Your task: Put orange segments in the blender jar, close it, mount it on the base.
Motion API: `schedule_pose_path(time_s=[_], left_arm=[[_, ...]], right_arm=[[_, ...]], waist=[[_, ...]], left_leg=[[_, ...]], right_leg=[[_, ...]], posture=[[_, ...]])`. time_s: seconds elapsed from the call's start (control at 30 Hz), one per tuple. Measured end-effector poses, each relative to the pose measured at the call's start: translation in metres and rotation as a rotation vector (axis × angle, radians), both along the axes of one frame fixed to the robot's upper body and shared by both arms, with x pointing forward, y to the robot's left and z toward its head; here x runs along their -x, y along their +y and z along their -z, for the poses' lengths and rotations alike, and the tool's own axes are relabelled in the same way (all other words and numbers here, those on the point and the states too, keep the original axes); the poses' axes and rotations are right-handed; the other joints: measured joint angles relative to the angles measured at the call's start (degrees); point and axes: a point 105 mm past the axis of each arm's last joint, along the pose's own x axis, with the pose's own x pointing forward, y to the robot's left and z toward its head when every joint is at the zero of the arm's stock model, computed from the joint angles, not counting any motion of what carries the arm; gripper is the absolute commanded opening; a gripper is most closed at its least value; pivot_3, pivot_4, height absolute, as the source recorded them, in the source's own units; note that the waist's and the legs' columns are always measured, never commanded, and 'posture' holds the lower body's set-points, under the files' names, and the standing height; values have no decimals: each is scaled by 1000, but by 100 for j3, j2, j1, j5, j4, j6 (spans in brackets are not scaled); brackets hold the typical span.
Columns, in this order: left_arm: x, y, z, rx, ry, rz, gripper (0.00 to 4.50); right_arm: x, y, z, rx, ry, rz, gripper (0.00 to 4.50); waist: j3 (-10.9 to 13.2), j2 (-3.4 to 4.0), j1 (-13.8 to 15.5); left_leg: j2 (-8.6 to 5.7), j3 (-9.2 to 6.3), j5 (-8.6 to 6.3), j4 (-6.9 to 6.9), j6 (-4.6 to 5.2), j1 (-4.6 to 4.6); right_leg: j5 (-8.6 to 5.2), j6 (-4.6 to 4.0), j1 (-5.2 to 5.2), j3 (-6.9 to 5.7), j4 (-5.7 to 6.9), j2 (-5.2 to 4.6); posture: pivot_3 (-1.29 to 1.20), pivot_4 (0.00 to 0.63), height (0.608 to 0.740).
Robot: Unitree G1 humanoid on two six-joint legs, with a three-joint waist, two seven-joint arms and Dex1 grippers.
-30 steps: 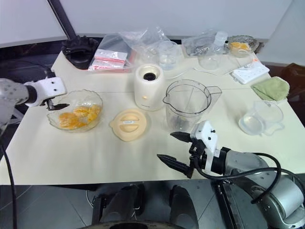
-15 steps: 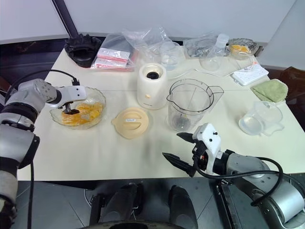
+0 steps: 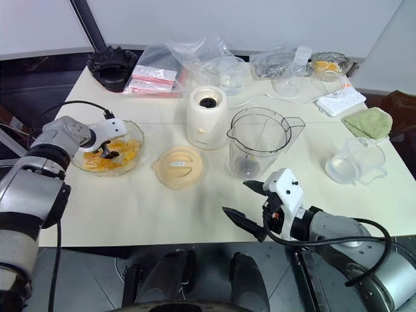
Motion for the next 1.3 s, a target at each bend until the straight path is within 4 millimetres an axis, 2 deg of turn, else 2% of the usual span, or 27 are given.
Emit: schedule_pose_path(time_s=[0.27,0.47,0.5,0.57,0.7,0.73,1.1,1.17,1.3], left_arm=[[1,12,5,46,-39,-134,4055],[4,11,11,97,-25,-151,4055],[4,10,12,110,-23,-155,3524],[6,7,16,132,-9,-153,2746],[6,4,22,146,-4,-153,621],[6,4,23,145,-10,-158,251],[-1,4,19,74,-80,-163,251],[-5,1,12,80,-99,-157,251],[-16,-9,-18,142,-152,-120,251]], right_arm=[[-2,-1,0,7,-7,18,4464],[-2,-3,0,12,-16,27,4464],[-3,-3,0,14,-17,30,4500],[-3,-4,1,16,-19,38,4500],[-3,-4,2,17,-12,45,4500],[-2,-5,3,18,-9,46,4500],[-1,-6,5,31,-25,45,4500],[-2,-7,5,38,-30,47,4500],[0,-7,6,38,-27,35,4500]], waist=[[-7,1,-9],[-27,22,-8],[-31,24,-3],[-38,25,-1],[-45,25,-1],[-45,25,-4],[-39,12,1],[-35,5,2],[-33,0,14]], left_leg=[[2,0,0,22,0,11],[3,2,0,25,-1,20],[2,3,0,25,-1,20],[2,2,0,25,-1,21],[3,2,0,25,-1,27],[3,2,0,25,-1,27],[4,4,0,25,-1,25],[4,4,0,27,-1,20],[3,-2,-2,41,1,-10]], right_leg=[[-4,-9,10,0,21,0],[-8,-19,17,3,23,-1],[-8,-19,18,3,23,-1],[-8,-19,19,3,23,-1],[-7,-21,24,4,25,-1],[-7,-21,24,4,25,-1],[-7,-20,20,4,25,1],[-6,-20,19,4,24,1],[-6,-20,2,-1,20,0]], posture=[[0,150,740],[0,150,740],[0,150,740],[0,150,740],[0,150,740],[0,150,740],[0,150,740],[0,150,740],[0,150,740]])
